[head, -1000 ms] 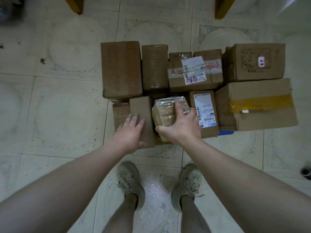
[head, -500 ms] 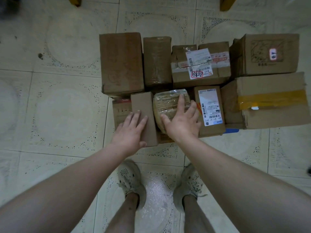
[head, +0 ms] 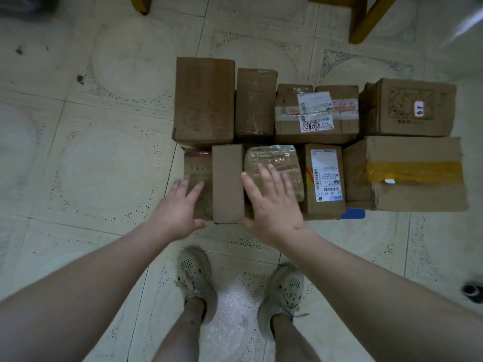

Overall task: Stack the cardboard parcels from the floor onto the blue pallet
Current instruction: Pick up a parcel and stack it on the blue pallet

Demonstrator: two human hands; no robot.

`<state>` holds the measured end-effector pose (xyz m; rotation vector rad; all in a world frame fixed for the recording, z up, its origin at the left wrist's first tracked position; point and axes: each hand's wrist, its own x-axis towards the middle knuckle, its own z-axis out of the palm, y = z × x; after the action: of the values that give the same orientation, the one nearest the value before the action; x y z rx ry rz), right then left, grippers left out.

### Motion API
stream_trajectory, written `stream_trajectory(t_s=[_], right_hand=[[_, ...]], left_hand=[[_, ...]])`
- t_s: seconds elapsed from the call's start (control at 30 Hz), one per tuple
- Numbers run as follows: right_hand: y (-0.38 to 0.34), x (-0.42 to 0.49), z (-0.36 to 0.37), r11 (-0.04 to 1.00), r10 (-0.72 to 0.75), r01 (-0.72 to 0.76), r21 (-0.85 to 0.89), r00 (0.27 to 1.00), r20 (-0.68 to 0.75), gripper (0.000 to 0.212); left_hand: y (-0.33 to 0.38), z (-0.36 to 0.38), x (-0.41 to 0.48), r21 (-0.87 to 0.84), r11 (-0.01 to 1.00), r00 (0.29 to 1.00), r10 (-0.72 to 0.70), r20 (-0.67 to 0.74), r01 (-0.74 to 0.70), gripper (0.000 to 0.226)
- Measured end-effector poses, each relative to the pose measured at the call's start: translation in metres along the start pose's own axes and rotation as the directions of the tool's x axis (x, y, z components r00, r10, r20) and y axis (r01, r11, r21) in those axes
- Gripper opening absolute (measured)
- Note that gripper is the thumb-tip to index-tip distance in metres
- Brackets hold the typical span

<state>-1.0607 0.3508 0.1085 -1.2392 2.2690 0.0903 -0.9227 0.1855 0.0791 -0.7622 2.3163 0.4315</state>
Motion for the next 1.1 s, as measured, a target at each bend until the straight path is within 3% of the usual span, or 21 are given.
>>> stream_trajectory(t_s=[0.1, 0.3, 0.43, 0.53, 0.7, 0.77, 0.87, 1.0, 1.1], right_hand=[[-0.017, 0.005, 0.015, 0.986, -0.105, 0.114, -0.125, 0.992, 0.076, 0.104], [-0.016, 0.027, 0.045, 0.955, -0.117, 0.139, -0.262, 0.988, 0.096, 0.102], [-0.013, 0.031, 0.06, 0.938, -0.111, 0.11, -0.329, 0.994, 0.017, 0.089], [-0.015, 0.031, 0.062, 0.936, -0.102, 0.09, -0.34, 0.995, -0.018, 0.085], [-0.016, 0.028, 0.056, 0.949, -0.097, 0.089, -0.303, 0.995, -0.013, 0.084], [-0.013, 0.025, 0.049, 0.955, -0.12, 0.113, -0.273, 0.993, -0.011, 0.088], [-0.003, 0.021, 0.037, 0.963, -0.143, 0.134, -0.234, 0.989, -0.021, 0.1], [0.025, 0.016, 0.022, 0.983, -0.004, -0.002, -0.185, 0.999, -0.032, 0.113], [0.048, 0.014, 0.016, 0.983, 0.142, -0.143, -0.111, 0.99, -0.019, 0.113]], left_hand=[[-0.006, 0.017, -0.007, 0.017, 0.999, 0.999, -0.051, 0.018, 0.05, 0.108], [-0.01, 0.057, 0.014, -0.015, 0.999, 0.997, -0.035, 0.063, 0.036, 0.113], [-0.013, 0.074, 0.029, -0.047, 0.998, 0.99, 0.033, -0.138, -0.04, 0.093], [-0.015, 0.073, 0.034, -0.076, 0.996, 0.98, 0.038, -0.195, -0.054, 0.084], [-0.017, 0.061, 0.029, -0.109, 0.992, 0.992, 0.052, -0.112, -0.064, 0.088], [-0.018, 0.054, 0.022, -0.141, 0.988, 0.995, 0.044, -0.086, -0.056, 0.092], [-0.014, 0.036, 0.013, -0.169, 0.98, 0.985, 0.077, -0.157, -0.103, 0.092], [0.009, 0.012, 0.012, -0.124, 0.961, 0.945, 0.21, -0.25, -0.246, 0.089], [0.036, 0.006, 0.021, -0.043, 0.953, 0.938, 0.287, -0.193, -0.3, 0.098]])
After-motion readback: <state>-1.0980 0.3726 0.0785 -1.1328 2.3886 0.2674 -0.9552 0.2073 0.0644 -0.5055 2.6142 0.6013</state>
